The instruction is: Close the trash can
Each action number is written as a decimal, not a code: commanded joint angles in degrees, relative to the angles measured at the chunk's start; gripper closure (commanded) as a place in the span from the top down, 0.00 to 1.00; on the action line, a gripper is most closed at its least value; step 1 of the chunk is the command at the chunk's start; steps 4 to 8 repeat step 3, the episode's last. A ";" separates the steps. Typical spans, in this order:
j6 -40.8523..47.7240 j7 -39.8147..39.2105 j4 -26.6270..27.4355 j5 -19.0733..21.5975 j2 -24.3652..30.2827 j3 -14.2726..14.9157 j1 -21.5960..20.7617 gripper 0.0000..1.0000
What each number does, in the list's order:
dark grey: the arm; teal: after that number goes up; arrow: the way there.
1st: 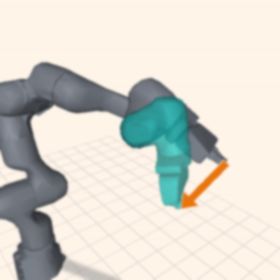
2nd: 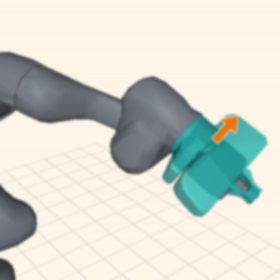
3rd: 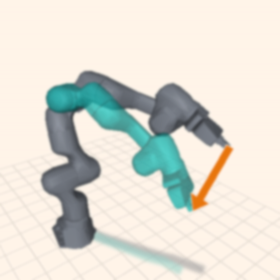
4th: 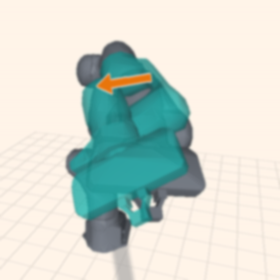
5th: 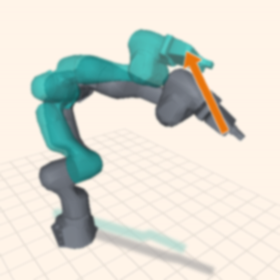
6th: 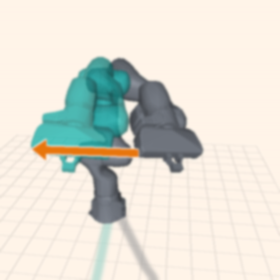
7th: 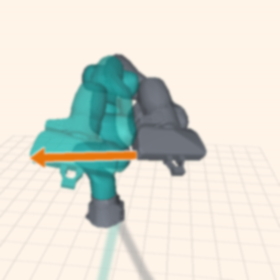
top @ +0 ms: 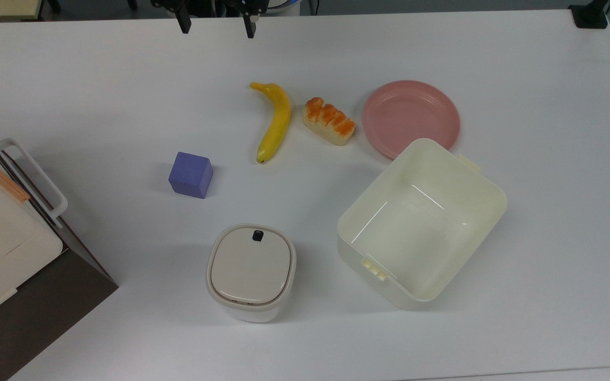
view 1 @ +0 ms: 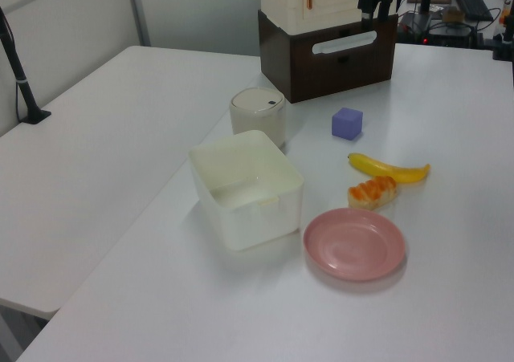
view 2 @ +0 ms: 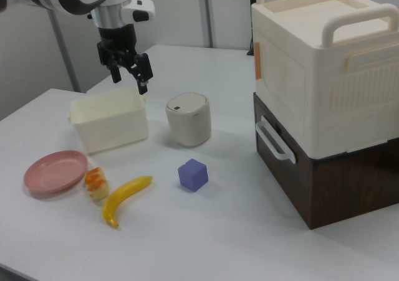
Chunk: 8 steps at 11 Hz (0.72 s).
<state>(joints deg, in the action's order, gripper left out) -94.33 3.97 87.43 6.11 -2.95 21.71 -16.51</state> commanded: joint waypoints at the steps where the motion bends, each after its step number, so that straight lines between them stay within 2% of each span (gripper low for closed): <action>1: -1.03 1.22 0.55 -0.57 1.45 0.35 -0.19 1.00; 8: -0.50 1.31 -0.32 -0.66 1.37 0.61 -0.28 1.00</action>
